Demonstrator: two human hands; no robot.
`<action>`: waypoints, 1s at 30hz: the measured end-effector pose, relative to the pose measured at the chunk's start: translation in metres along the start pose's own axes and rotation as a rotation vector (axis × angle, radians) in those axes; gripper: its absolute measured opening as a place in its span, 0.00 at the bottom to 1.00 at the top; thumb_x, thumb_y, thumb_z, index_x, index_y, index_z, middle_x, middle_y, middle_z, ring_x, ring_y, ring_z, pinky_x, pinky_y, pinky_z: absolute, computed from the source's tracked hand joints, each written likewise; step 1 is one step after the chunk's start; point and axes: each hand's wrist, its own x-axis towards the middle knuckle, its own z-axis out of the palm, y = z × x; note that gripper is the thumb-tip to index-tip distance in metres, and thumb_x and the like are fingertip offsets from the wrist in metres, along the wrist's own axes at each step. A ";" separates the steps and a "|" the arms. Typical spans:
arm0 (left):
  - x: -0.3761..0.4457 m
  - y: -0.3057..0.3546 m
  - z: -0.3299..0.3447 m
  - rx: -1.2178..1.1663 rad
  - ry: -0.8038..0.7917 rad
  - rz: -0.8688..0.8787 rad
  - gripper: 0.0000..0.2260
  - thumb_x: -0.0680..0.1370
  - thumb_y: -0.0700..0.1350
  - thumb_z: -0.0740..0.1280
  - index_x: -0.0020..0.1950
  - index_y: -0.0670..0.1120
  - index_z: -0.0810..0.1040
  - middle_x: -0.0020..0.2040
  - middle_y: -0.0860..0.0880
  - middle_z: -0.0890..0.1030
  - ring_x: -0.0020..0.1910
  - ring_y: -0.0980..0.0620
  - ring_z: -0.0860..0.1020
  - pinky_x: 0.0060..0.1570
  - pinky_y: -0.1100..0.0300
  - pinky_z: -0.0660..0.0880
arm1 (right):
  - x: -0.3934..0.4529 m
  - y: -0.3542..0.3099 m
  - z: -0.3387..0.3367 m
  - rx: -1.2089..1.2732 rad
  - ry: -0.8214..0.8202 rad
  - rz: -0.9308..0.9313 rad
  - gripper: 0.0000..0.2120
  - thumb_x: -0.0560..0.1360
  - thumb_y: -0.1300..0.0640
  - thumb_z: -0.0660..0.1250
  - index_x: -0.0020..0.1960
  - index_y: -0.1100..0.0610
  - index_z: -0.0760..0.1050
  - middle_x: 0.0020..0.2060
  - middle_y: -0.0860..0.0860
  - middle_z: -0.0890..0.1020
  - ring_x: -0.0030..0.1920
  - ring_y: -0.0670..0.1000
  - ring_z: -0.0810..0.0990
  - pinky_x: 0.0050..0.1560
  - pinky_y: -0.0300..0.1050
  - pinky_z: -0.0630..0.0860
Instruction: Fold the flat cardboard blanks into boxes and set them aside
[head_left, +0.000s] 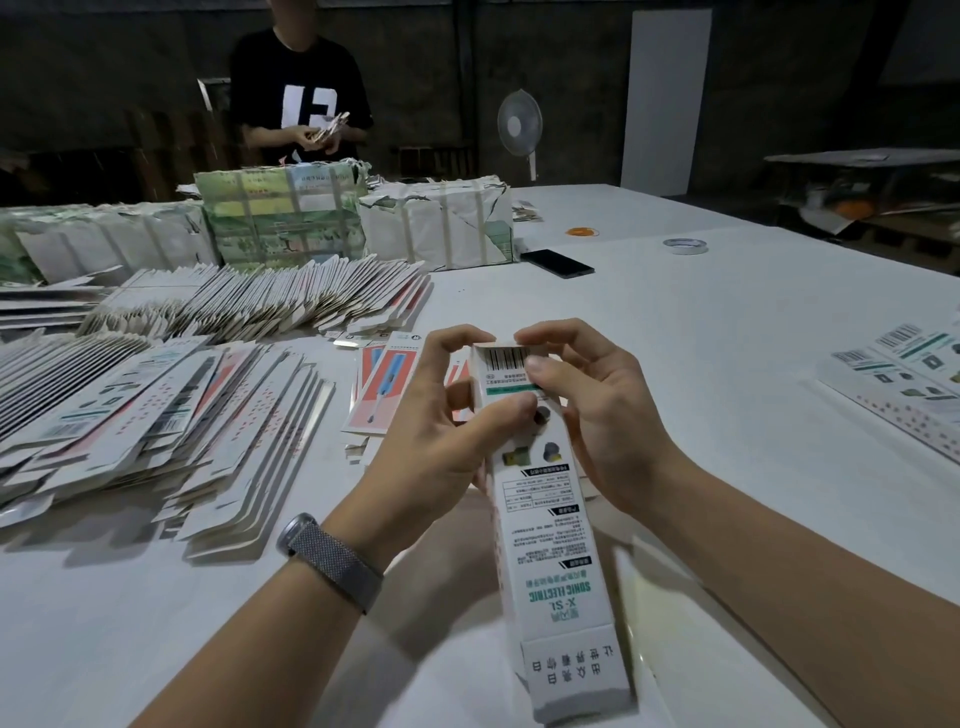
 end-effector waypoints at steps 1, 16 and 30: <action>0.000 0.000 0.000 0.000 -0.002 0.000 0.19 0.70 0.51 0.76 0.56 0.62 0.73 0.46 0.45 0.85 0.39 0.43 0.86 0.30 0.53 0.80 | 0.000 0.000 0.000 -0.004 0.007 -0.003 0.07 0.72 0.61 0.66 0.45 0.53 0.82 0.46 0.56 0.82 0.44 0.57 0.84 0.44 0.51 0.82; -0.001 0.000 0.005 0.022 -0.078 -0.047 0.18 0.70 0.52 0.75 0.56 0.61 0.73 0.48 0.44 0.86 0.43 0.42 0.87 0.35 0.48 0.82 | 0.002 -0.002 0.000 -0.238 0.099 -0.047 0.07 0.74 0.53 0.65 0.41 0.55 0.73 0.36 0.52 0.78 0.36 0.51 0.80 0.36 0.43 0.77; -0.001 0.000 0.005 0.050 -0.059 -0.017 0.18 0.71 0.53 0.75 0.57 0.62 0.72 0.46 0.46 0.86 0.42 0.45 0.87 0.35 0.50 0.81 | 0.002 -0.004 0.001 -0.059 0.034 0.144 0.05 0.74 0.60 0.68 0.39 0.54 0.78 0.39 0.61 0.80 0.39 0.59 0.78 0.41 0.51 0.78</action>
